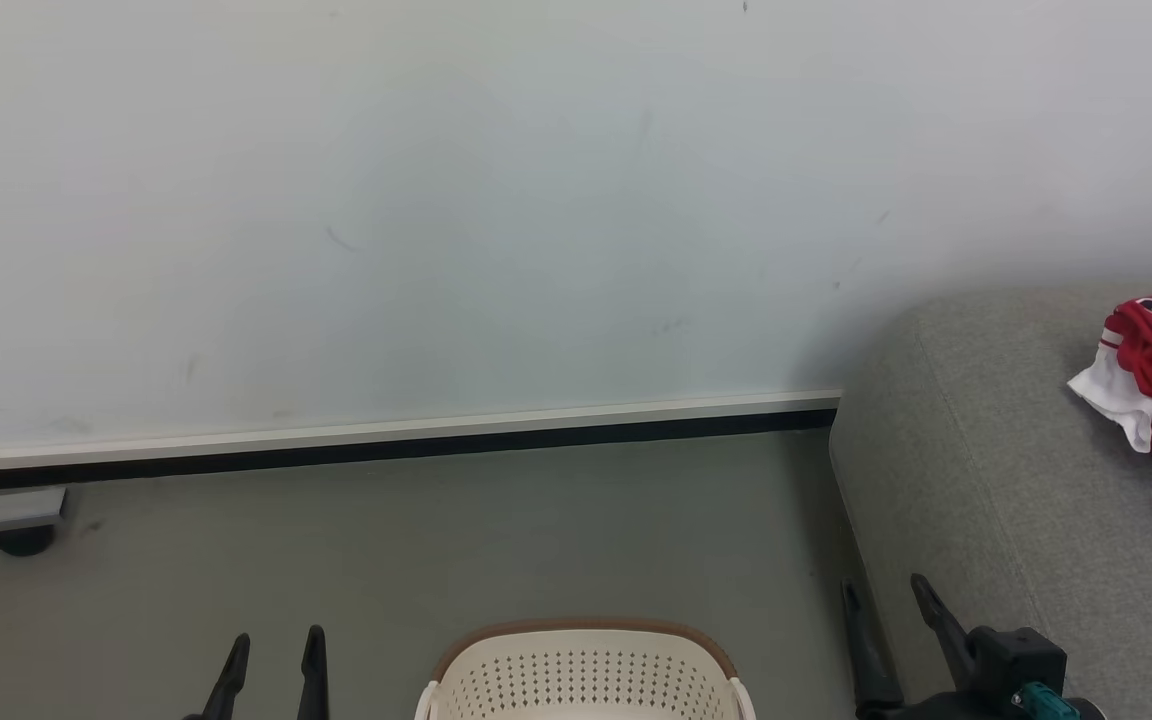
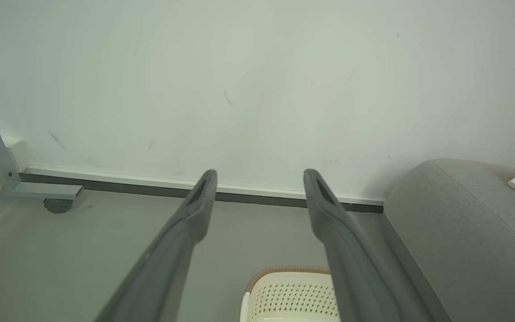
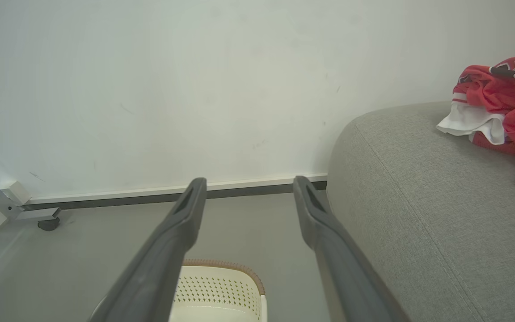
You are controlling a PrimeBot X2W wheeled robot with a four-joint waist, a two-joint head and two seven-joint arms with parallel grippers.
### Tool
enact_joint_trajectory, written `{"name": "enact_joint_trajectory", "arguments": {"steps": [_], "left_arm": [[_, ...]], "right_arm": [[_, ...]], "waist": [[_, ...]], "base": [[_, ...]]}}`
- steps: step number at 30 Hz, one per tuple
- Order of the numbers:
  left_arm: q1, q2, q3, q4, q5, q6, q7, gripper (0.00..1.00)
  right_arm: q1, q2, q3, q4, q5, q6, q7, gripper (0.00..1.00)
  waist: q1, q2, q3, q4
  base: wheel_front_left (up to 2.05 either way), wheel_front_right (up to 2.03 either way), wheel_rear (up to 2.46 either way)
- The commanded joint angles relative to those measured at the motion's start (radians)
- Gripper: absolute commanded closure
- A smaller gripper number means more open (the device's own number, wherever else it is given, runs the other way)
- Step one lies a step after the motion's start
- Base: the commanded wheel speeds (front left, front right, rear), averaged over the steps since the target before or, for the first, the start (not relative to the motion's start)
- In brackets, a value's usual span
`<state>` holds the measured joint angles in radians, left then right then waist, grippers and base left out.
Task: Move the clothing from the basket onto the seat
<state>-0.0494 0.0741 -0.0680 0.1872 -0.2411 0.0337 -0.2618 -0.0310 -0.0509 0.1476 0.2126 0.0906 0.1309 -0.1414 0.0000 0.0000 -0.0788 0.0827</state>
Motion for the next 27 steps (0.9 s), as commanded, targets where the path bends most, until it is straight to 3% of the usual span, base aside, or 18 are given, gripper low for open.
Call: {"name": "enact_joint_trajectory", "arguments": {"steps": [1,27], "left_arm": [[0.017,0.001,0.007,0.003,0.013,-0.006,-0.004,0.0],[0.022,-0.015,0.027,0.014,0.01,-0.033,-0.004,0.0]], "right_arm": [[0.012,0.001,0.005,0.003,-0.001,0.0,-0.007,0.0],[0.002,0.001,0.012,-0.018,0.015,0.0,-0.005,0.0]], "waist": [[0.0,0.0,0.003,0.0],[0.0,0.0,0.013,-0.009]], "base": [[0.0,0.0,0.0],[0.0,0.0,0.0]]}}
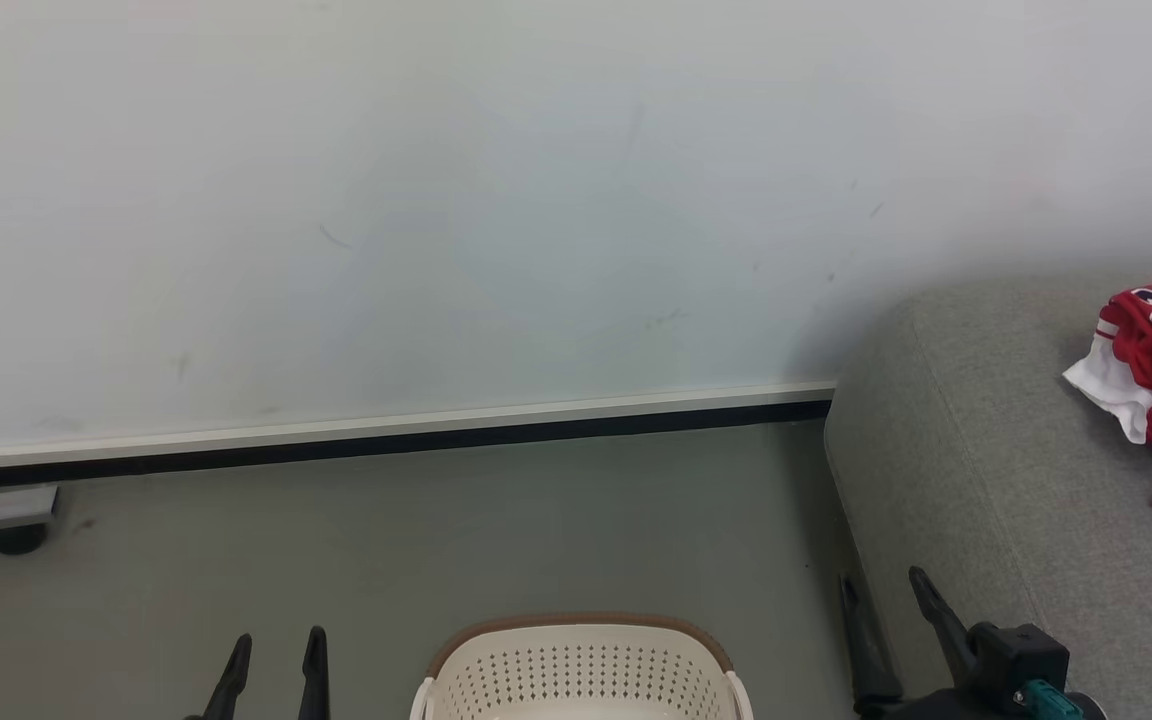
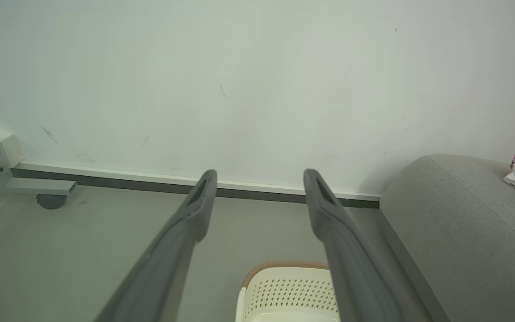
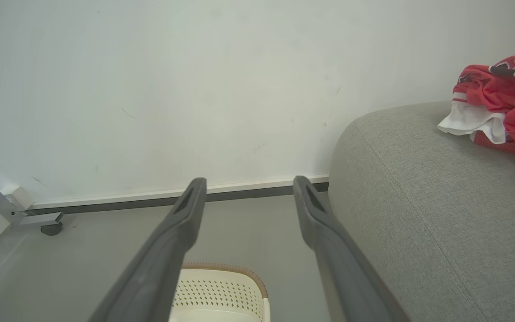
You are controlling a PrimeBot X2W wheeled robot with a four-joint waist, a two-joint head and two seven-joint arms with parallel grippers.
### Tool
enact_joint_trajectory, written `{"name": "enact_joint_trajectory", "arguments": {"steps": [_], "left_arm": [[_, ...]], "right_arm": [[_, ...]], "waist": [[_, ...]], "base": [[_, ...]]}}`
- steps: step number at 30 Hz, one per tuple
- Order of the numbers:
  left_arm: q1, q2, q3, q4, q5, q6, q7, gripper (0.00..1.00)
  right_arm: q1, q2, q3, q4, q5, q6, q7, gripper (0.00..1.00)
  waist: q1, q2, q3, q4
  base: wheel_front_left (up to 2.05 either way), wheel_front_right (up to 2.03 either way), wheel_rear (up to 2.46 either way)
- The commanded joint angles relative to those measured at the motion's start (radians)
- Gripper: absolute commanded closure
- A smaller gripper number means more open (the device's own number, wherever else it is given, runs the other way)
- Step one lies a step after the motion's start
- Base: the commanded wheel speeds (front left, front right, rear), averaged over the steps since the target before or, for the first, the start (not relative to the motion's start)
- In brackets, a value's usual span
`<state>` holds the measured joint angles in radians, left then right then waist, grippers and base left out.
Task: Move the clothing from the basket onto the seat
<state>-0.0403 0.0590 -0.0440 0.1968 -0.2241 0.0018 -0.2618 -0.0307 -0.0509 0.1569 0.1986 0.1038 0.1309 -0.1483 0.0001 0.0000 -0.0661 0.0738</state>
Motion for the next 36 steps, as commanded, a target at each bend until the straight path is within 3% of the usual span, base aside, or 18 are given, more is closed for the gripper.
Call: {"name": "enact_joint_trajectory", "arguments": {"steps": [1,18,19,26,36], "left_arm": [[0.013,0.0,0.004,0.005,-0.007,-0.001,-0.004,0.0],[0.012,-0.004,0.021,0.008,0.0,-0.004,-0.004,0.0],[0.0,-0.004,0.016,0.008,0.0,-0.002,0.0,1.0],[0.018,-0.009,0.01,0.068,-0.003,-0.001,0.012,1.0],[-0.011,-0.009,0.024,0.089,-0.165,-0.016,0.066,1.0]], "right_arm": [[0.002,0.001,0.003,-0.005,0.002,0.0,0.002,0.0],[0.008,0.001,0.005,-0.012,-0.004,0.0,0.007,0.0],[0.001,0.0,0.002,-0.01,0.0,0.0,0.007,1.0],[0.04,0.0,0.0,0.049,0.006,0.0,0.008,1.0],[0.037,-0.009,-0.026,0.042,0.193,0.0,0.02,1.0]], "waist": [[-0.0001,0.0,0.001,0.0],[-0.0001,0.0,0.005,-0.002],[0.0,0.0,0.005,-0.002],[0.0,0.0,0.006,-0.003],[-0.0001,0.0,0.011,-0.008]], "base": [[0.0,0.0,0.0],[0.0,0.0,0.0],[0.0,0.0,0.0],[0.0,0.0,0.0],[0.0,0.0,0.0]]}}
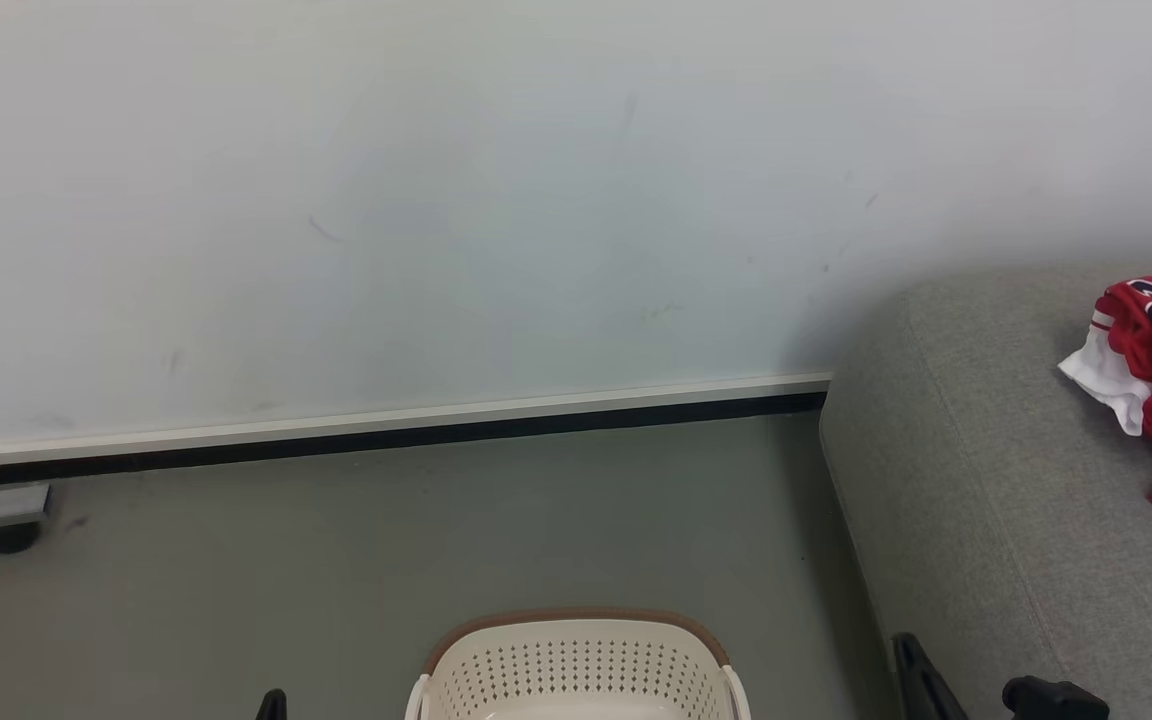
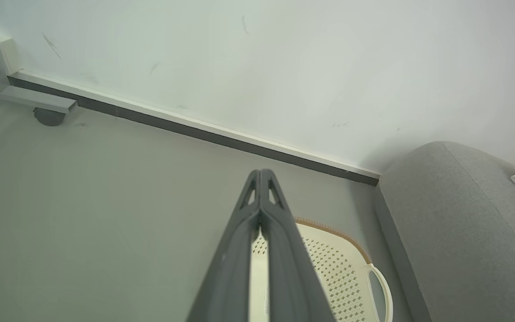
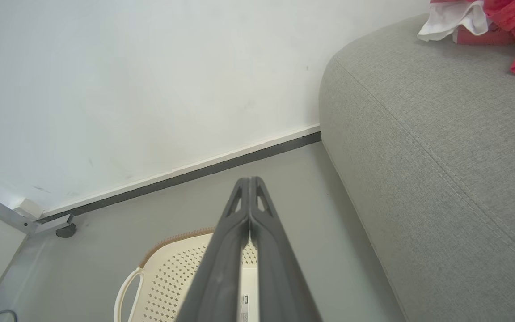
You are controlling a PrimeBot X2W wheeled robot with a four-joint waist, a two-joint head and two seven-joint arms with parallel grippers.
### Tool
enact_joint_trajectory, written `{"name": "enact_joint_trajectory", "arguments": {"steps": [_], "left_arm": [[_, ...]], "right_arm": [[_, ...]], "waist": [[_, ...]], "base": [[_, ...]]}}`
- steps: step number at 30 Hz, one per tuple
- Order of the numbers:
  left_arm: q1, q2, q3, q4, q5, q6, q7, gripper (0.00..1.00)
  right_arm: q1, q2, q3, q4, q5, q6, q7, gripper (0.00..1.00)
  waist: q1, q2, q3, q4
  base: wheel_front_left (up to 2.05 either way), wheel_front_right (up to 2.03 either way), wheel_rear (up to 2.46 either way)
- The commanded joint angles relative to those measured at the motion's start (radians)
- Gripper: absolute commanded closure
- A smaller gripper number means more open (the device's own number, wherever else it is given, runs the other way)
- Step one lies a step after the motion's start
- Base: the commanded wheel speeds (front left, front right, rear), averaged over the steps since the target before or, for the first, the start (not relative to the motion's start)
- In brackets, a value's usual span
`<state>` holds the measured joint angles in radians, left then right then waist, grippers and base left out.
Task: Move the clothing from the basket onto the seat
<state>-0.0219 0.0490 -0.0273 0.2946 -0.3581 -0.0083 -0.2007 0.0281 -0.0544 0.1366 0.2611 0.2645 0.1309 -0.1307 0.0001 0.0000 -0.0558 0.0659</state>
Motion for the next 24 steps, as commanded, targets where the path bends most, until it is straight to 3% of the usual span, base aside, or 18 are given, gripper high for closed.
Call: {"name": "enact_joint_trajectory", "arguments": {"steps": [1,24], "left_arm": [[-0.033,0.001,0.009,-0.007,-0.049,-0.008,0.01,1.0],[-0.099,0.001,0.034,0.026,-0.409,-0.043,0.121,1.0]], "right_arm": [[-0.022,-0.006,-0.009,-0.021,0.053,0.0,0.004,1.0],[-0.037,-0.019,-0.074,-0.043,0.458,0.0,0.034,1.0]], "waist": [[0.0,0.0,0.001,-0.001],[0.0,0.0,0.013,-0.014]], "base": [[0.0,0.0,0.0],[0.0,0.0,0.0]]}}
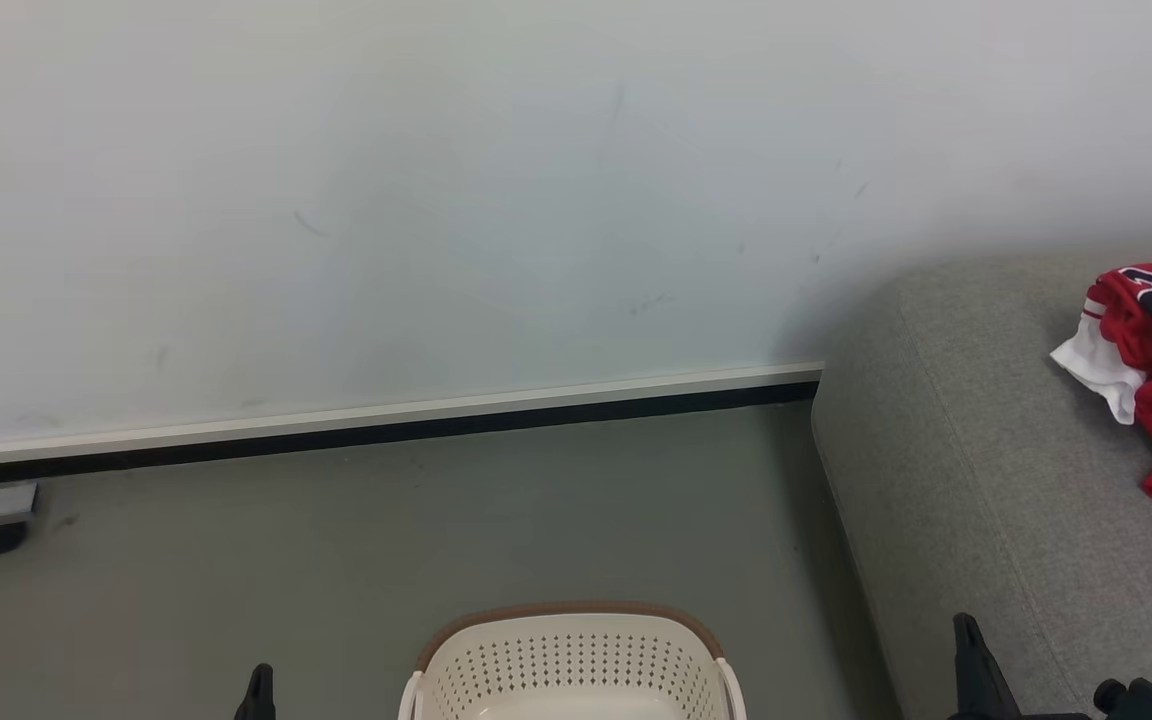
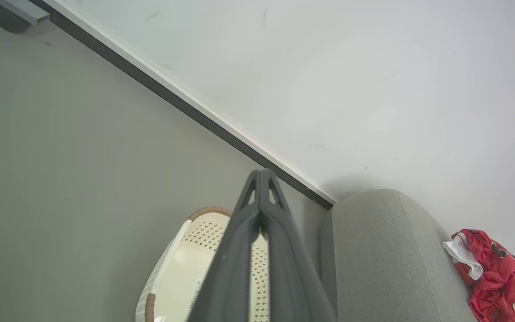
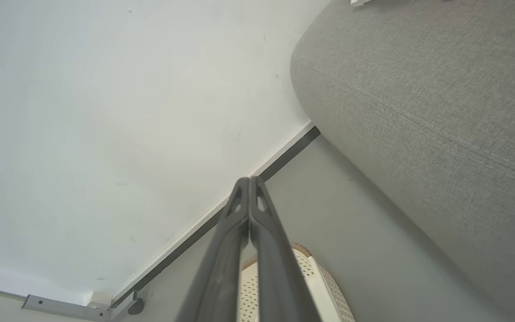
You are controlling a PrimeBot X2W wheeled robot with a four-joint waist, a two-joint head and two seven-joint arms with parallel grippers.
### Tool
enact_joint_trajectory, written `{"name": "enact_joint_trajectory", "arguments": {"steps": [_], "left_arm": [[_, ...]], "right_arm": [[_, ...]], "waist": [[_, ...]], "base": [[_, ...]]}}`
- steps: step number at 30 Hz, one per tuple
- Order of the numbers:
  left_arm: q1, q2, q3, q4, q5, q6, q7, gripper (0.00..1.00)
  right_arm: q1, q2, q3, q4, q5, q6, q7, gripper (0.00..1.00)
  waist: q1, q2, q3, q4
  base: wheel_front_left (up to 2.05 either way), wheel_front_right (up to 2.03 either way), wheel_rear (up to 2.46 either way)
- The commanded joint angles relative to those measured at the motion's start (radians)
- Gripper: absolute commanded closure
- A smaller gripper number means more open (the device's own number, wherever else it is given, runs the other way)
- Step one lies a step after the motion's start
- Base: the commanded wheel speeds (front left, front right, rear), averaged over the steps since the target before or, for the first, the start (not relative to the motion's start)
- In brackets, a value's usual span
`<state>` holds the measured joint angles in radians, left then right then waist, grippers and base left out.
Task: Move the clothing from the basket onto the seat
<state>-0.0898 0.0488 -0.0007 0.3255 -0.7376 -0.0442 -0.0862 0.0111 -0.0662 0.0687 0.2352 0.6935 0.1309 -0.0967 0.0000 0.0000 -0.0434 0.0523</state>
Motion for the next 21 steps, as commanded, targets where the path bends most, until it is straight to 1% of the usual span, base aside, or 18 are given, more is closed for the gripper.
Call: {"name": "enact_joint_trajectory", "arguments": {"steps": [1,8,17,21], "left_arm": [[-0.034,0.001,0.009,-0.004,-0.043,-0.008,0.011,1.0],[-0.053,0.002,0.016,0.006,-0.148,-0.018,0.043,1.0],[-0.074,0.002,0.024,0.016,-0.255,-0.028,0.077,1.0],[-0.077,0.002,0.027,0.019,-0.287,-0.032,0.088,1.0]], "right_arm": [[-0.02,-0.007,-0.008,-0.018,0.045,0.0,0.002,1.0],[-0.025,-0.01,-0.029,-0.024,0.161,0.0,0.012,1.0],[-0.03,-0.011,-0.051,-0.03,0.28,0.0,0.025,1.0],[-0.032,-0.011,-0.059,-0.032,0.316,0.0,0.028,1.0]], "waist": [[0.0,0.0,0.001,-0.001],[0.0,0.0,0.005,-0.006],[0.0,0.0,0.01,-0.011],[0.0,0.0,0.011,-0.012]], "base": [[0.0,0.0,0.0],[0.0,0.0,0.0],[0.0,0.0,0.0],[0.0,0.0,0.0]]}}
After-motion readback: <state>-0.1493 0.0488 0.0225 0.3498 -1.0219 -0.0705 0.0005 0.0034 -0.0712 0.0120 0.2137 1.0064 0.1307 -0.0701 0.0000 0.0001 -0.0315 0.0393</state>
